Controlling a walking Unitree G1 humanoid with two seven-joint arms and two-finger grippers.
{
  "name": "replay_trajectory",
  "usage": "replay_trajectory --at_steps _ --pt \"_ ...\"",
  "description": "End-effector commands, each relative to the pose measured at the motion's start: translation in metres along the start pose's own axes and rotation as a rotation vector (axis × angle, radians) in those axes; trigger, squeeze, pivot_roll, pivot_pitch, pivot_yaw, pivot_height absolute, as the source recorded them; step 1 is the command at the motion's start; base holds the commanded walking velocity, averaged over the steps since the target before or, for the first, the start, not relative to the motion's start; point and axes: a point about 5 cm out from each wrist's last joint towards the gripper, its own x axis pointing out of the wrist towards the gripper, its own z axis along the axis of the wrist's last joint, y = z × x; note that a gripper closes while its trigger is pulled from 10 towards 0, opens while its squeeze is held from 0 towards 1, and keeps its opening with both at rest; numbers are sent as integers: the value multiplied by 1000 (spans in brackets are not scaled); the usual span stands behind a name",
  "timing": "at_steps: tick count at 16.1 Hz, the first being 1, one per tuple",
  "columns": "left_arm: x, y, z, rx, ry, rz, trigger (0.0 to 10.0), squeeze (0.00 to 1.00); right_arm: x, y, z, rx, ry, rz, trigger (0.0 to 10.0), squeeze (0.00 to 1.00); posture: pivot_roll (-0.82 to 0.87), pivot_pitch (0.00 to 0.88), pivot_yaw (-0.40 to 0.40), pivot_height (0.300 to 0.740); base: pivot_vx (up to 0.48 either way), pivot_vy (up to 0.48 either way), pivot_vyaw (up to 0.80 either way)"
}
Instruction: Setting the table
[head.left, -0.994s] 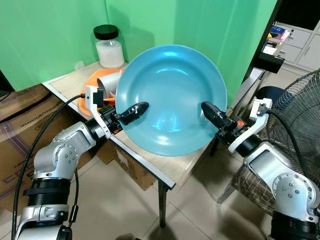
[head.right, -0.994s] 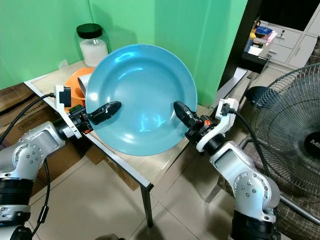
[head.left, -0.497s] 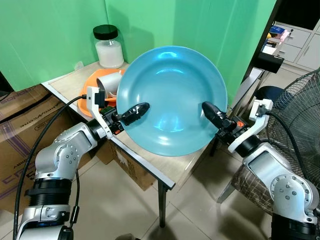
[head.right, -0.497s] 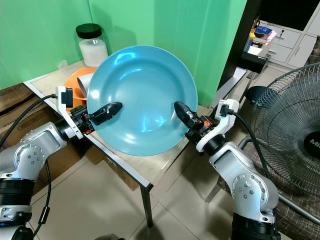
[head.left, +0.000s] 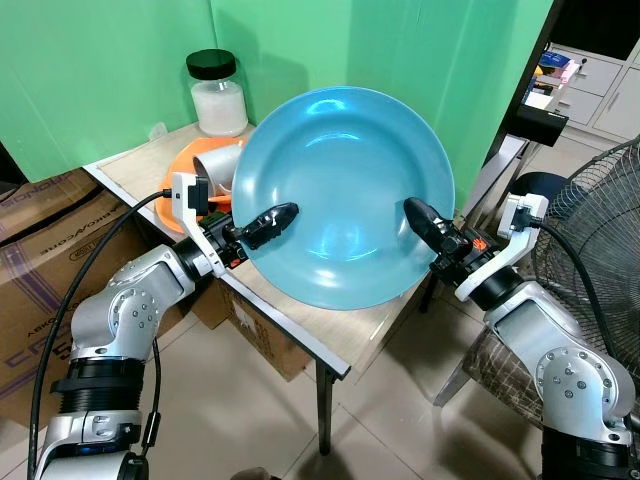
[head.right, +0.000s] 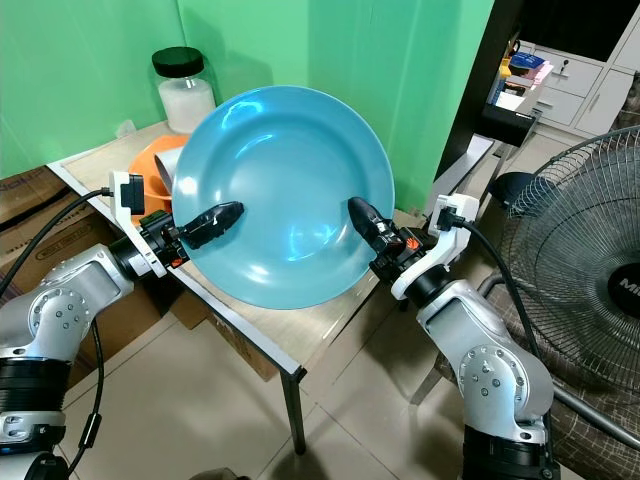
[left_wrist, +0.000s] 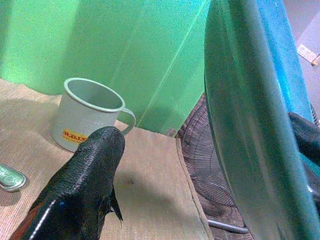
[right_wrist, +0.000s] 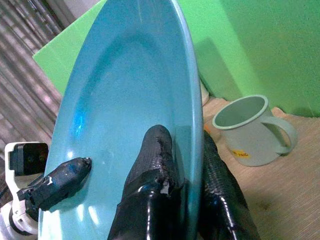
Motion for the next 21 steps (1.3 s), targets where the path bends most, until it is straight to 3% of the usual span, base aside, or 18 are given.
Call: replay_trajectory --at_steps 1,2,3,4,6,7,8,9,10,11,12,21 --pt "5 2 -10 63 92 88 4745 0 6 7 0 -79 19 20 0 0 46 0 21 740 0 0 0" --pt "5 3 -12 75 110 102 10000 12 6 6 0 -83 15 15 0 0 45 0 23 740 0 0 0" --pt "6 3 -12 40 99 107 10000 1000 6 6 1 -88 11 8 0 0 45 0 23 740 0 0 0" --pt "7 1 -6 1 60 92 10000 1000 6 3 2 -106 -3 -17 0 0 43 0 27 740 0 0 0" --pt "6 -5 0 30 46 67 10000 1000 6 0 7 -123 -38 -47 0 0 43 0 27 740 0 0 0" --pt "6 -6 1 15 33 55 10000 886 6 -1 8 -128 -45 -51 0 0 45 0 28 740 0 0 0" --pt "7 -7 2 -1 26 46 10000 886 6 -1 9 -128 -47 -52 0 0 45 0 28 740 0 0 0" --pt "8 -8 3 -31 12 30 10000 0 6 -1 9 -128 -49 -46 0 0 45 0 28 740 0 0 0" --pt "8 -7 0 -46 22 31 10000 0 7 1 10 -123 -55 -33 0 0 46 0 27 740 0 0 0" --pt "8 -5 -2 -48 36 51 3216 0 8 2 10 -117 -61 -26 0 0 46 0 27 740 0 0 0" --pt "7 -3 -4 -52 40 62 0 0 8 2 10 -114 -64 -23 0 0 46 0 27 740 0 0 0" --pt "6 -9 8 -125 -42 -25 0 0 6 5 8 -61 -75 11 0 0 46 0 33 740 0 0 0"
